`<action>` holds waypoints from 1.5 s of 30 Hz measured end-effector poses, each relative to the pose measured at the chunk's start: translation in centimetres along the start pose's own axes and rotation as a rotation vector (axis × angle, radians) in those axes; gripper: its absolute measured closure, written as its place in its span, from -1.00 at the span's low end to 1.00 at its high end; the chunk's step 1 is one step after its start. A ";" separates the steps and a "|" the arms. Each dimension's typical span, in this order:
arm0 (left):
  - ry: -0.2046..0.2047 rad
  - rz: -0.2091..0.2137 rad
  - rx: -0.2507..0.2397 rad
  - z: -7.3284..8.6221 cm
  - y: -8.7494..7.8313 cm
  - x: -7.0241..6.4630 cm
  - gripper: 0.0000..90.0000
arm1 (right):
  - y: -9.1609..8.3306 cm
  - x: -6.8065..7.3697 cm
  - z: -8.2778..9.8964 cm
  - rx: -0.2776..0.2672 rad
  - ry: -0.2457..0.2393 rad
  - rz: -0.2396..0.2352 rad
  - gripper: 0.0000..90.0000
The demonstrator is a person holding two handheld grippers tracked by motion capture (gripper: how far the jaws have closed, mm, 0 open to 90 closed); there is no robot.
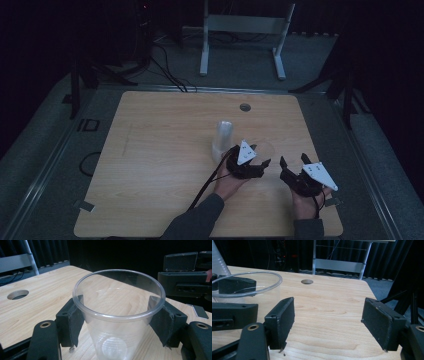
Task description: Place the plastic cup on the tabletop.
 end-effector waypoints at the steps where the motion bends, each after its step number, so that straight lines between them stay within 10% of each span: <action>1: -0.001 0.001 0.001 0.1 0.0 0.0 -0.31 | 0.0 0.0 0.0 0.000 0.000 0.000 -0.42; 45: 0.001 0.004 0.026 2.1 0.5 -0.1 -0.31 | 0.0 -0.1 0.1 0.003 0.006 0.001 -0.42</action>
Point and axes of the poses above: each handheld gripper's, and its own axes: y roughly forward along the jaws, z roughly out of its underside, x roughly to its left, the point moved 6 cm from there along y, roughly forward along the jaws, and after that the axes turned 3 degrees about -z, right-handed, at the moved point
